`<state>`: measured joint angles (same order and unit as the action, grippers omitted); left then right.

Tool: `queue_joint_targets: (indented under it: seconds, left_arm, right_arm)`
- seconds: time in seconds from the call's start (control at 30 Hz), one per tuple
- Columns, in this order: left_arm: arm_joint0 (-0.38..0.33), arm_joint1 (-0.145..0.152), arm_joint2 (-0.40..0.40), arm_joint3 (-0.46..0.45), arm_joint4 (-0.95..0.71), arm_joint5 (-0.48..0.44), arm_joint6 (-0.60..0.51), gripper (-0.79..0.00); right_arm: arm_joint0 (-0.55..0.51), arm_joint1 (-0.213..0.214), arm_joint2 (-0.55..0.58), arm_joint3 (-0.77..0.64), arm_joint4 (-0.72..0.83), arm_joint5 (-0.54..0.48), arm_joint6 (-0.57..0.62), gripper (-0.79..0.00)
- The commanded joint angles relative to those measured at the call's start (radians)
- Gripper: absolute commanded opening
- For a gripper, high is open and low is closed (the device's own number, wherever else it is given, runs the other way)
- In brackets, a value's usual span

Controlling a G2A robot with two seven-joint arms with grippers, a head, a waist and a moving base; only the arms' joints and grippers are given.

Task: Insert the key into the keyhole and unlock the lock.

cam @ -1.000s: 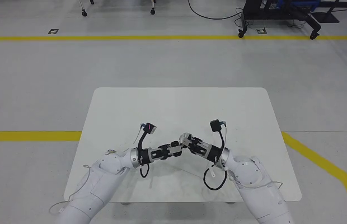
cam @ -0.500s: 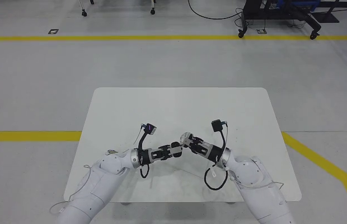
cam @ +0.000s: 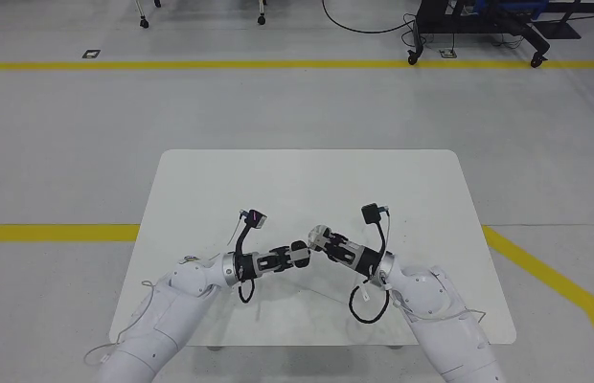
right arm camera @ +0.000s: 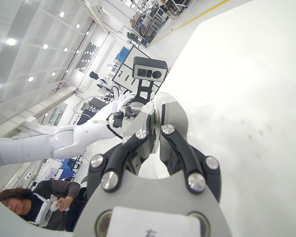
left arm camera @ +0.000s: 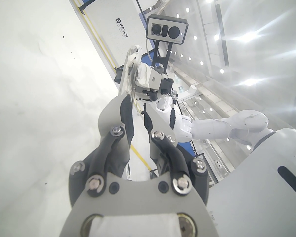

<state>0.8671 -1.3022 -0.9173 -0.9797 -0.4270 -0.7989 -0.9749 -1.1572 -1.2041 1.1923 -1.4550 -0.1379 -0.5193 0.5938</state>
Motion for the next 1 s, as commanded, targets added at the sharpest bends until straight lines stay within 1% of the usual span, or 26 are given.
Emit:
queue_joint_targets:
  seconds: [0.0, 0.1, 0.3, 0.33, 0.37, 0.43, 0.5, 0.67, 0.7, 0.83, 0.93, 0.97]
  left_arm:
    - [-0.001, 0.000, 0.001, 0.001, 0.002, 0.005, -0.001, -0.723]
    - [-0.002, -0.001, 0.002, 0.002, 0.007, 0.008, 0.002, -0.785]
    - [-0.007, -0.001, -0.002, 0.007, 0.021, 0.014, 0.010, -0.785]
    - [-0.007, 0.000, -0.003, 0.008, 0.023, 0.014, 0.012, -0.785]
    - [-0.007, 0.000, -0.005, 0.009, 0.025, 0.015, 0.013, -0.785]
    - [-0.007, 0.002, -0.010, 0.009, 0.030, 0.014, 0.014, -0.785]
    - [-0.005, 0.004, -0.014, 0.006, 0.034, 0.015, 0.012, -0.785]
    - [0.002, 0.009, -0.020, -0.004, 0.054, 0.024, 0.005, -0.785]
    - [0.004, 0.010, -0.021, -0.006, 0.059, 0.026, 0.006, -0.785]
    - [0.008, 0.014, -0.027, -0.013, 0.065, 0.038, -0.001, -0.785]
    - [0.009, 0.017, -0.032, -0.019, 0.067, 0.045, -0.011, -0.785]
    - [0.010, 0.018, -0.034, -0.021, 0.069, 0.046, -0.011, -0.785]
  right_arm:
    - [0.001, 0.000, -0.001, 0.001, 0.001, -0.001, 0.001, -0.785]
    - [0.001, 0.001, -0.001, 0.000, -0.001, -0.002, 0.000, -0.785]
    - [-0.001, 0.003, -0.002, -0.001, 0.017, -0.010, 0.010, -0.785]
    - [0.000, 0.004, -0.002, 0.000, 0.022, -0.012, 0.014, -0.640]
    - [0.000, 0.004, -0.002, 0.001, 0.027, -0.014, 0.018, -0.520]
    - [0.001, 0.005, 0.000, 0.002, 0.036, -0.016, 0.024, -0.477]
    - [0.001, 0.006, 0.000, 0.002, 0.042, -0.018, 0.031, -0.468]
    - [0.003, 0.008, -0.001, 0.005, 0.076, -0.027, 0.062, -0.480]
    - [0.004, 0.009, -0.002, 0.006, 0.086, -0.028, 0.070, -0.493]
    - [0.008, 0.011, 0.001, 0.011, 0.109, -0.032, 0.094, -0.496]
    - [0.009, 0.013, 0.001, 0.013, 0.109, -0.022, 0.104, -0.526]
    - [0.010, 0.014, -0.001, 0.013, 0.107, -0.018, 0.108, -0.554]
